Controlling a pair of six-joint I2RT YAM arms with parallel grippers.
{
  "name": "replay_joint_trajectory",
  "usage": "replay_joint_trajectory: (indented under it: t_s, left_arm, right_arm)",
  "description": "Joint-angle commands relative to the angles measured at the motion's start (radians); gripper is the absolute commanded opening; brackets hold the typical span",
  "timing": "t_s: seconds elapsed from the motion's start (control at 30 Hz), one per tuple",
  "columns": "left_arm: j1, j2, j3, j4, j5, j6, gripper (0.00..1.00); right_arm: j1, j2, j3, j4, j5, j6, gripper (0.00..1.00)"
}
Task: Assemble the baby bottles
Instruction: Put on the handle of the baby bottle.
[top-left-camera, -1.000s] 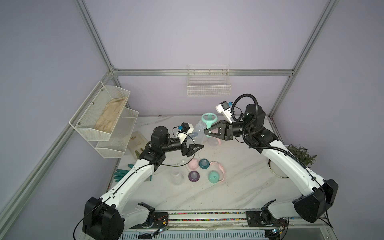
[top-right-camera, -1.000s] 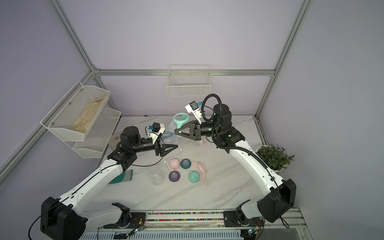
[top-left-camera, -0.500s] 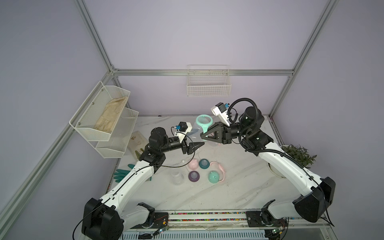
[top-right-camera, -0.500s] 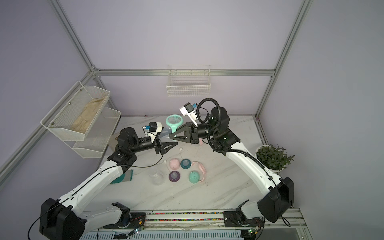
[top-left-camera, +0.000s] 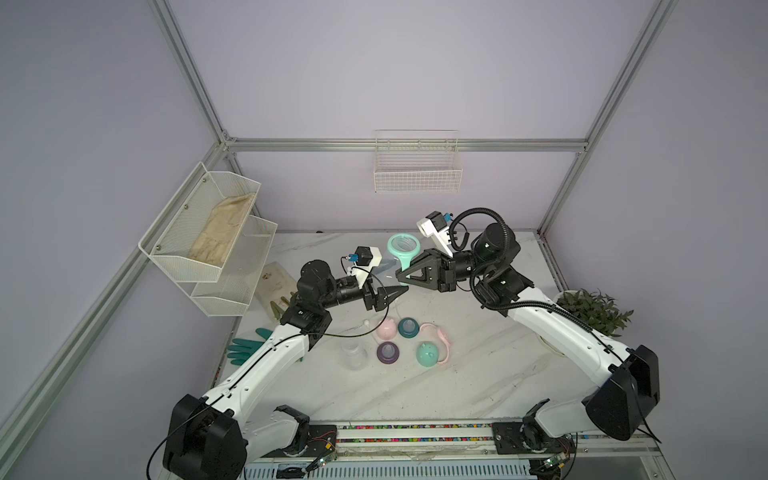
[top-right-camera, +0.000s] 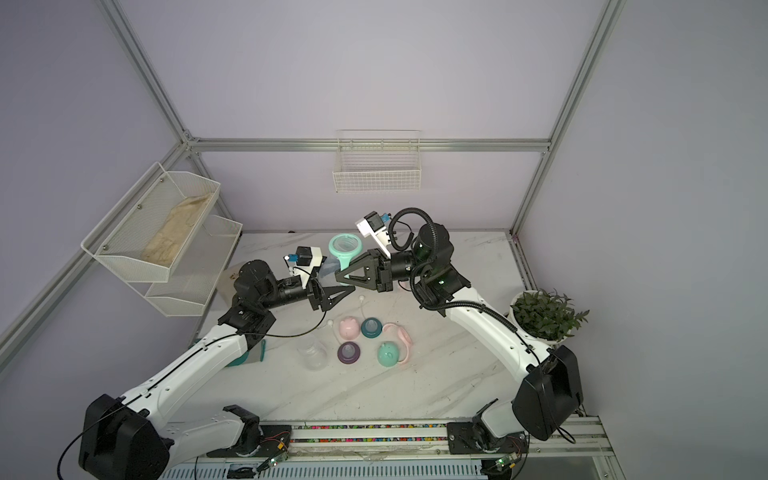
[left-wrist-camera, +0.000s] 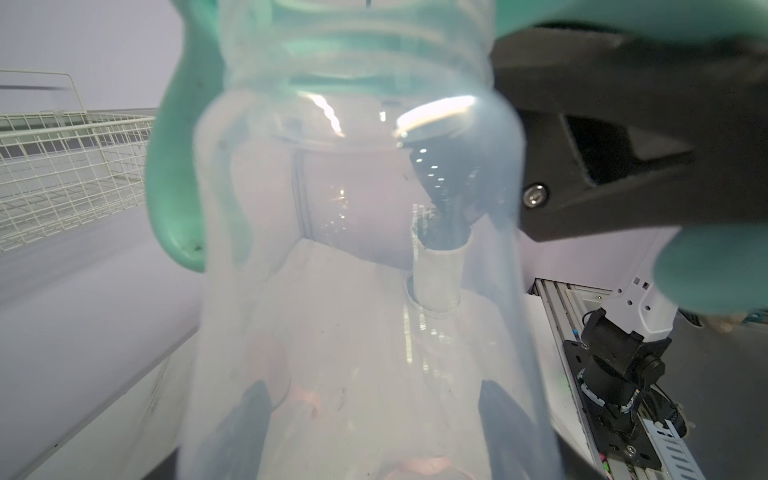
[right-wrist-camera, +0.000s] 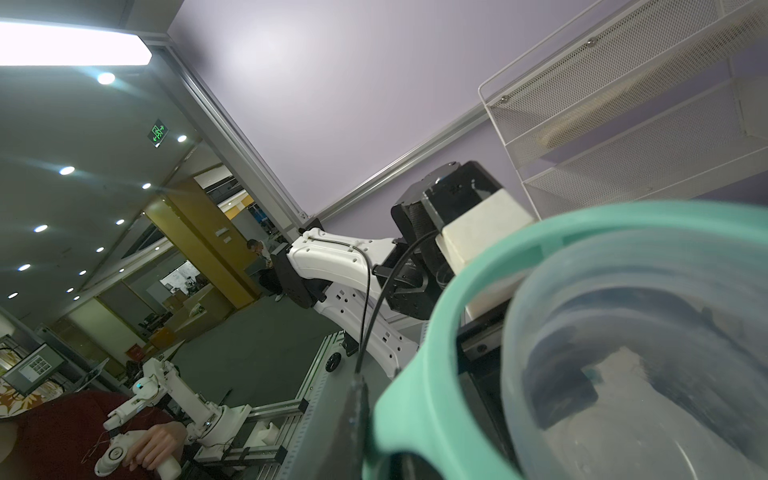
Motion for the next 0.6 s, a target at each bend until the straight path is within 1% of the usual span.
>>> replay_joint_trajectory:
  t_s: [0.0,0.1,0.2,0.33,0.4,0.5,0.57]
  left_arm:
    - [-0.002,-0.024,-0.007,0.150,0.019,-0.002,0.00]
    - [-0.002,-0.018,-0.012,0.153,0.012,0.009,0.00]
    - [-0.002,-0.030,-0.032,0.204,-0.010,0.000,0.00]
    - [-0.002,-0.068,-0.094,0.339,-0.126,-0.046,0.00]
    - [-0.002,-0.084,-0.115,0.375,-0.176,-0.061,0.00]
    - [-0.002,-0.089,-0.119,0.377,-0.199,-0.051,0.00]
    - [-0.002,-0.081,-0.114,0.373,-0.199,-0.047,0.00]
  right_arm:
    - [0.009,0.027,-0.026,0.045,0.044,0.073,0.00]
    - [0.010,0.032,-0.036,0.053,0.068,0.077,0.00]
    - [0.010,0.034,-0.056,0.057,0.094,0.075,0.00]
    - [0.010,0.027,-0.083,0.060,0.122,0.076,0.00]
    - [0.010,0.016,-0.095,0.063,0.135,0.078,0.00]
    - [0.010,0.004,-0.103,0.060,0.156,0.076,0.00]
    - [0.009,0.002,-0.094,0.023,0.165,0.062,0.00]
